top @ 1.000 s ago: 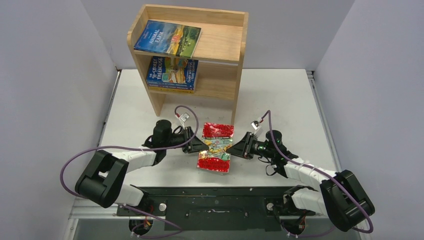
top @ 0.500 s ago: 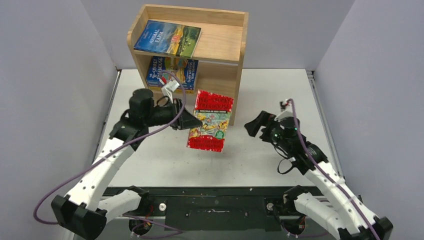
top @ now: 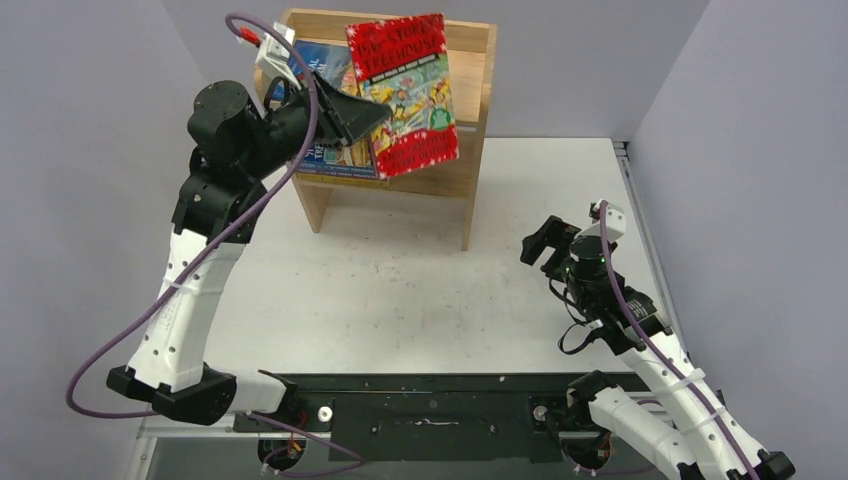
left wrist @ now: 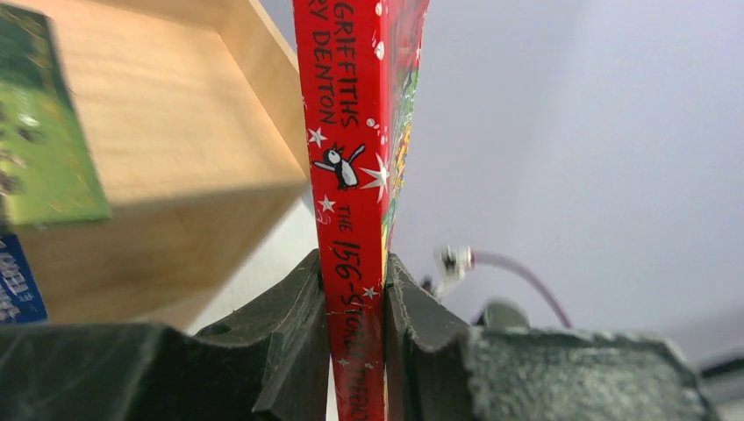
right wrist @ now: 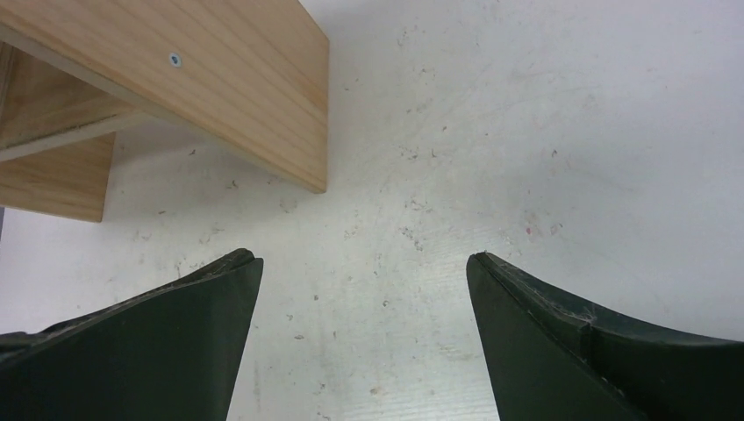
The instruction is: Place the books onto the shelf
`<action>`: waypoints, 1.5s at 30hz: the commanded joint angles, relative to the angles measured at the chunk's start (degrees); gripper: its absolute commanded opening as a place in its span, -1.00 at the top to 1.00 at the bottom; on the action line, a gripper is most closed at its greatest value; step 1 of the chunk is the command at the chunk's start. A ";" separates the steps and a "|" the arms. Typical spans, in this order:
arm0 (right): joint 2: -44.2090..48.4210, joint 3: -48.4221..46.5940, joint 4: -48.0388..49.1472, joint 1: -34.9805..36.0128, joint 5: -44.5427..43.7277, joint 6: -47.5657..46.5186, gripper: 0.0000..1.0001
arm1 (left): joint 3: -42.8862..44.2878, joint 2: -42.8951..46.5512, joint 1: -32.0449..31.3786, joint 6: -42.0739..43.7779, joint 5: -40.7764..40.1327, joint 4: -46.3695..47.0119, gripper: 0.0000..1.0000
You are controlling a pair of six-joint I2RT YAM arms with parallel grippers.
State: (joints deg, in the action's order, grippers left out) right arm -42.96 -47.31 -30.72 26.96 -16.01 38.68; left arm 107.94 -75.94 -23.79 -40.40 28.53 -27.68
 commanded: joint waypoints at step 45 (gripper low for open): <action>0.05 3.78 2.40 -0.12 5.06 3.77 -0.80 | -21.94 0.58 -3.67 -46.61 -64.87 34.92 1.00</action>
State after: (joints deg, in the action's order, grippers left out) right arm -43.07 -44.01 -30.11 26.96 -11.11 41.91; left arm 81.69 -75.99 -27.66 -85.43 -37.19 8.01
